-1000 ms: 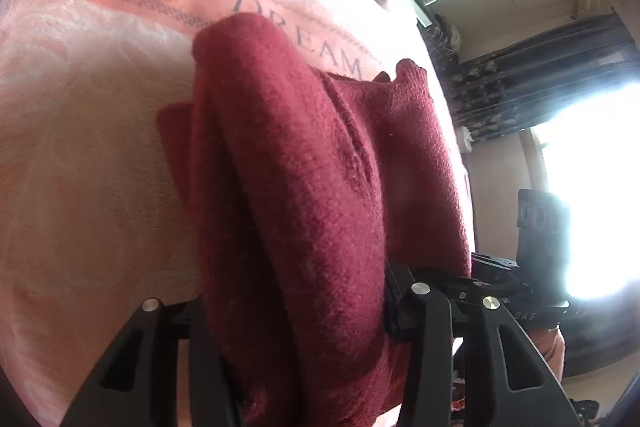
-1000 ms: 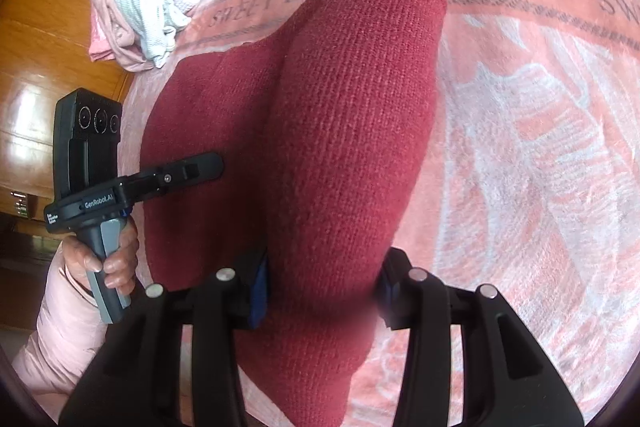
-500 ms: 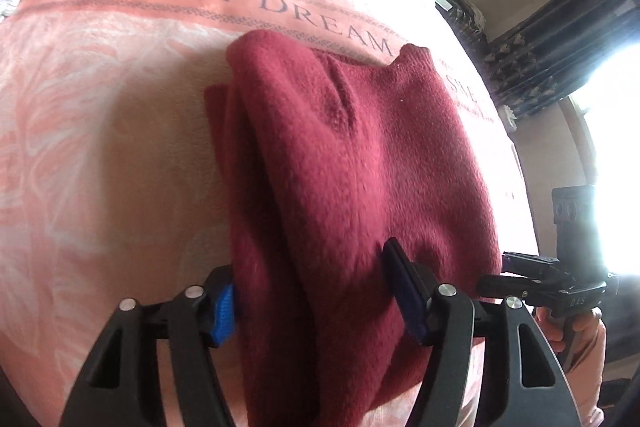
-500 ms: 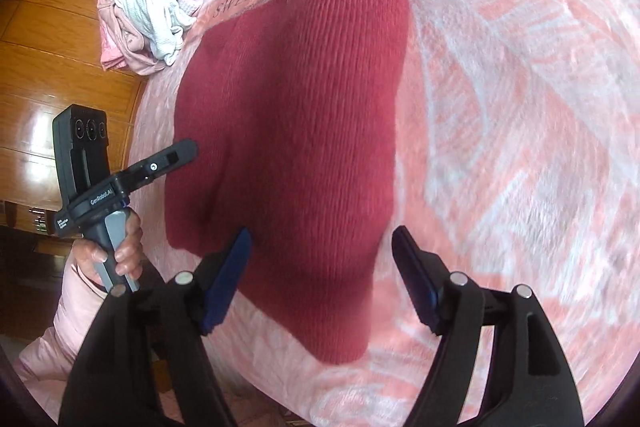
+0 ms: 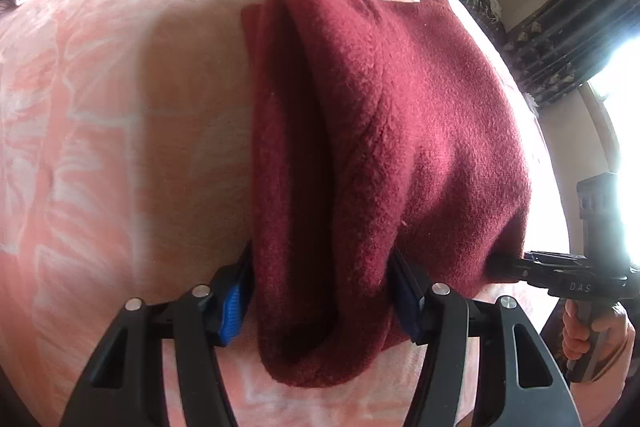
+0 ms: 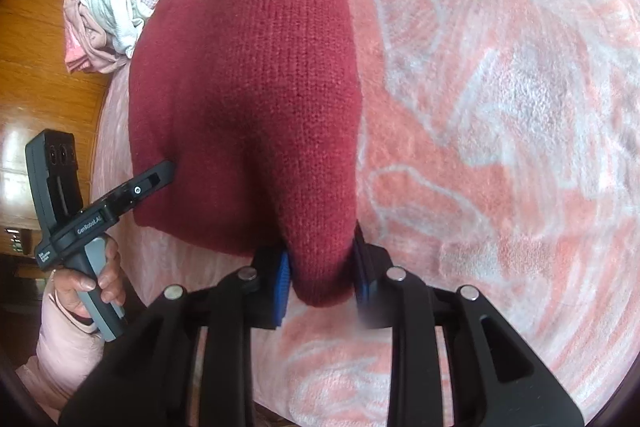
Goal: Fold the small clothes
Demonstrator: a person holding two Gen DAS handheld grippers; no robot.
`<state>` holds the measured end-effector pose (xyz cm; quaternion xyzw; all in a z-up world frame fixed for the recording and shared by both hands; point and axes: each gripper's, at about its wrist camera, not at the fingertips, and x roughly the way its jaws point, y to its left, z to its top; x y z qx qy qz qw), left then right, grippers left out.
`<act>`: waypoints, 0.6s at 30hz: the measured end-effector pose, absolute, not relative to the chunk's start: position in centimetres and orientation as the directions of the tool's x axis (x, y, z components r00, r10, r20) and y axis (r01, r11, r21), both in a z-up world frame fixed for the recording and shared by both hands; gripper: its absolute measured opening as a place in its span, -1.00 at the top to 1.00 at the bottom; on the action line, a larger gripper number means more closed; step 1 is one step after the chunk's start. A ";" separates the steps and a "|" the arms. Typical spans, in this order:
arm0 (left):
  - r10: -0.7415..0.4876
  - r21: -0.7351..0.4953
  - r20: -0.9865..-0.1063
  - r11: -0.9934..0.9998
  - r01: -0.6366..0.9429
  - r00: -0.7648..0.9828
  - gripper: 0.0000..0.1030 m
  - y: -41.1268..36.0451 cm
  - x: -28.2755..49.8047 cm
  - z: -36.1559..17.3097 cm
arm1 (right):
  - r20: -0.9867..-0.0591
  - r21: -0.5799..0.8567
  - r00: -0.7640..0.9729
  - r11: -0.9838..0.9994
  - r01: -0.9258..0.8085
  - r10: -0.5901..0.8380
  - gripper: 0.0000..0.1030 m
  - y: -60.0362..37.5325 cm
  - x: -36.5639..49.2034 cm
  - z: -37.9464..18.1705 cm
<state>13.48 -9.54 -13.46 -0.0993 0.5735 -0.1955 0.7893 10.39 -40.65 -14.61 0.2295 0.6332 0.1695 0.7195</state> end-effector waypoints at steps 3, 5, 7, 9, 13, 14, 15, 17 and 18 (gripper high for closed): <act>-0.424 -0.383 -0.864 0.904 0.191 0.271 -0.18 -9.3 13.3 -13.8 | -0.832 0.544 0.163 0.837 0.051 0.531 0.38 -40.9 9.8 -14.3; -0.407 -0.364 -0.868 0.911 0.193 0.284 -0.19 -9.5 13.0 -13.4 | -0.845 0.519 0.180 0.854 0.049 0.503 0.20 -40.5 9.4 -13.5; -0.378 -0.339 -0.876 0.925 0.174 0.300 -0.31 -10.4 12.9 -12.8 | -0.867 0.474 0.197 0.880 0.044 0.457 0.03 -39.9 8.6 -12.6; -0.343 -0.304 -0.882 0.938 0.168 0.322 -0.38 -10.5 11.9 -12.0 | -0.892 0.414 0.220 0.909 0.052 0.394 -0.16 -39.6 7.7 -11.7; -0.256 -0.211 -0.894 0.965 0.159 0.368 -0.74 -10.9 9.6 -10.0 | -0.925 0.305 0.256 0.950 0.061 0.280 -0.39 -39.0 5.6 -10.0; -0.267 -0.209 -0.890 0.960 0.188 0.371 -0.78 -10.7 8.8 -9.5 | -0.928 0.287 0.264 0.956 0.062 0.262 -0.43 -38.8 5.0 -9.6; -0.264 -0.206 -0.885 0.961 0.185 0.384 -0.82 -10.6 8.0 -9.0 | -0.931 0.268 0.272 0.961 0.063 0.242 -0.51 -38.6 4.8 -9.2; -0.246 -0.188 -0.886 0.966 0.180 0.394 -0.90 -10.6 6.9 -8.2 | -0.935 0.237 0.285 0.970 0.060 0.211 -0.61 -38.5 3.7 -8.5; -0.240 -0.181 -0.887 0.967 0.180 0.394 -0.92 -10.7 6.4 -7.9 | -0.935 0.226 0.293 0.972 0.058 0.200 -0.64 -38.4 3.3 -8.1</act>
